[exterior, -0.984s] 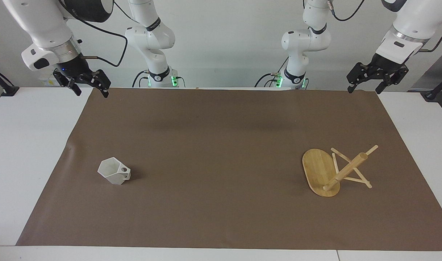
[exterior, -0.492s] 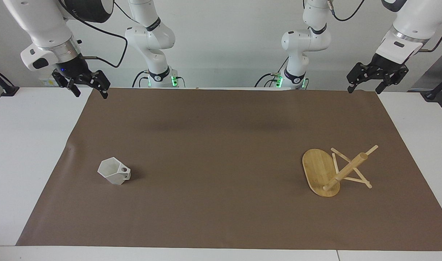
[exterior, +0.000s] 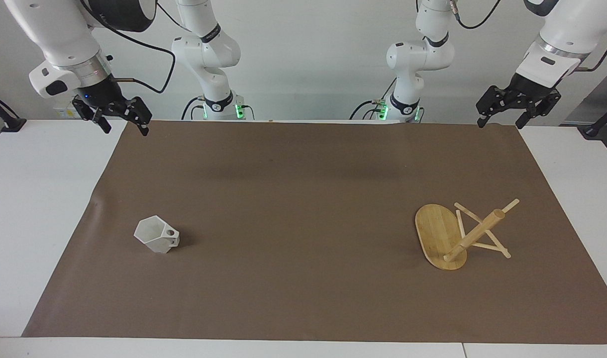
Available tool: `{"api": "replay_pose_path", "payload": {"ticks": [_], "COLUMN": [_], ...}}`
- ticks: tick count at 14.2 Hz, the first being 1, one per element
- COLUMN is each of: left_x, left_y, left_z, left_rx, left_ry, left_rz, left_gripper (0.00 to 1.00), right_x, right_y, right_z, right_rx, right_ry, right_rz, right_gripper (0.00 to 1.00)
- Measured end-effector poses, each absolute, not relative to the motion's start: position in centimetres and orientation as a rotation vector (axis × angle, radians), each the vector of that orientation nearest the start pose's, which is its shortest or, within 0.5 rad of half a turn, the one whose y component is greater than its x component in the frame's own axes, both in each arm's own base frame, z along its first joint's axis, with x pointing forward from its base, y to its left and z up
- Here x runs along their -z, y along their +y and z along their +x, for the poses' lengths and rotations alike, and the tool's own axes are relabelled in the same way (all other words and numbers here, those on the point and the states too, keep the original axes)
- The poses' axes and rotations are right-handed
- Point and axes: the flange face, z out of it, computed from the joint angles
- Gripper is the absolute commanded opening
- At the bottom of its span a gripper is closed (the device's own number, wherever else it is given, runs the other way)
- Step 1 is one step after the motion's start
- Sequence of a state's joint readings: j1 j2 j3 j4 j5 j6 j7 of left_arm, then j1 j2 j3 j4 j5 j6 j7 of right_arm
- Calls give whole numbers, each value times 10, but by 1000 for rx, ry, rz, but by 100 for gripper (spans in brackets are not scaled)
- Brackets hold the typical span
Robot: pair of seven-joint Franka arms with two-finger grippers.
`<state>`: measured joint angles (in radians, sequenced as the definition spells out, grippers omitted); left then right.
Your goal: Hang cup on rack
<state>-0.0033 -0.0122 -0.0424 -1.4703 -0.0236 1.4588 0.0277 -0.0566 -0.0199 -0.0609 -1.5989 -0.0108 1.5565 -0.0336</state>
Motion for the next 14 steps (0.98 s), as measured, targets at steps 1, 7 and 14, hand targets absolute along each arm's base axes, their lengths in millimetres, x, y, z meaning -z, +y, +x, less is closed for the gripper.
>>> {"api": "replay_pose_path", "payload": {"ticks": [1, 7, 14], "left_x": [-668, -668, -668], "left_y": [-28, -28, -28], "left_z": [538, 538, 538], "left_rx": [1, 1, 1], "left_ry": [120, 120, 120], "left_rz": [-3162, -3162, -3162], "left_gripper": [100, 100, 100], "right_x": [-616, -560, -478], "right_y": [-66, -70, -89], "right_z": [546, 562, 597], "right_rx": [-8, 139, 238], "right_ry": [130, 75, -48], "right_rz": [-3148, -3156, -3174], "right_gripper": [100, 100, 100]}}
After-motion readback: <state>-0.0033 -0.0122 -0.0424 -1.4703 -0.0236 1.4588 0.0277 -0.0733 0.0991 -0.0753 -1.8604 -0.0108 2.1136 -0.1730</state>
